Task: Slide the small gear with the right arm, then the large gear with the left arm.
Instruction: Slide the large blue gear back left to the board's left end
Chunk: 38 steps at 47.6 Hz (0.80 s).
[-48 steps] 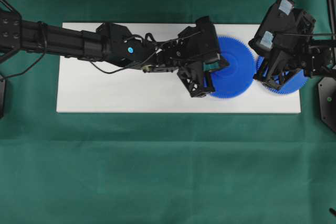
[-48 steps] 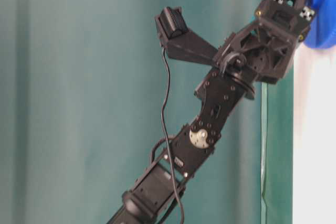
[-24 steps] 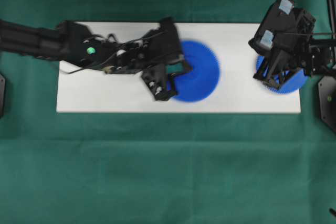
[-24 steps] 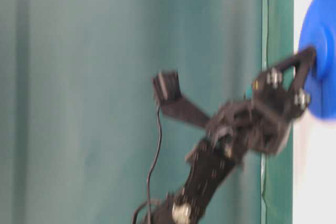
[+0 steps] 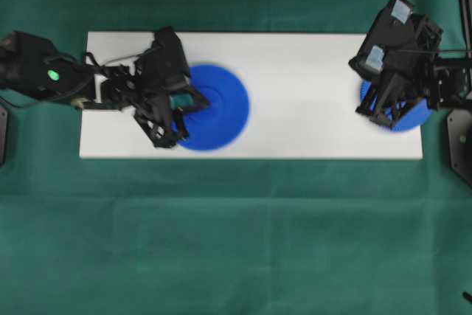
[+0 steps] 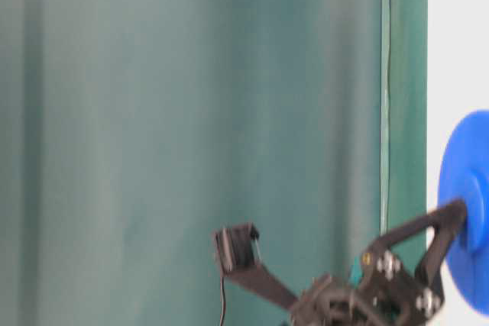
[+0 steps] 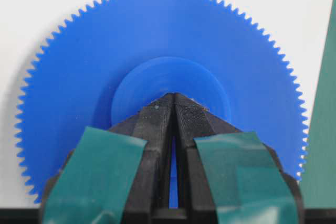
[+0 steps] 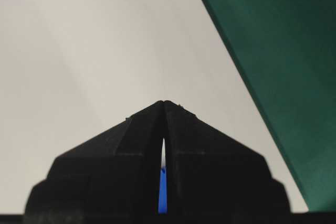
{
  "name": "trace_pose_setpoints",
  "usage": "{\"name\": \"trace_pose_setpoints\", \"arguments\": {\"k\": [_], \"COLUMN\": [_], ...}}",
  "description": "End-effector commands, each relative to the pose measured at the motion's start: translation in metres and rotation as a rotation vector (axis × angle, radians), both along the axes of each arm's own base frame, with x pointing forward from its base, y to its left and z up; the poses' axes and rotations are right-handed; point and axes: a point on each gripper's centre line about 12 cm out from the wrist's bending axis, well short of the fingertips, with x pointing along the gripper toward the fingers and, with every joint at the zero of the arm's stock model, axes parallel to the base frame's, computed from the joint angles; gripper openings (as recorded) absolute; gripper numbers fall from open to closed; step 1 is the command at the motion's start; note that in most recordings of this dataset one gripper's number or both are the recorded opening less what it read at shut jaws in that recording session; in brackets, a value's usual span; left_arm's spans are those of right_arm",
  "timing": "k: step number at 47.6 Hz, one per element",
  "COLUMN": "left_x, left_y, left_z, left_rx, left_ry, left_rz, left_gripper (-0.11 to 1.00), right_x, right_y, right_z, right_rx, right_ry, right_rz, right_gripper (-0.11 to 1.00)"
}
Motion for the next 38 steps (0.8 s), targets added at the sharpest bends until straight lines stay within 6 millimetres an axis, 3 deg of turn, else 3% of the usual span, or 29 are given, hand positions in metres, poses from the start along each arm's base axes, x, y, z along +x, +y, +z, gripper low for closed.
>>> {"name": "trace_pose_setpoints", "arguments": {"k": [1,17,29,38], "left_x": [-0.026,-0.065,-0.085,-0.098], "left_y": [-0.004,-0.003,0.004,0.021], "left_z": [-0.007,0.026,0.031,0.032], "left_rx": [-0.019,-0.025,-0.052,-0.057], "left_ry": [0.067,0.065,0.114,0.119], "left_rz": [0.008,0.032,0.086,0.156], "left_gripper": [0.0,0.0,0.0,0.0], "right_x": [0.005,0.005,0.005,0.005], "right_y": [0.002,0.005,0.005,0.005], "right_z": [0.006,0.006,0.006,0.006], "right_rx": [0.004,0.007,0.005,0.005], "right_ry": [-0.024,-0.023,-0.022,-0.022], "right_rz": [0.006,0.016,0.017,0.017], "right_gripper": [0.5,0.5,0.5,0.5]}}
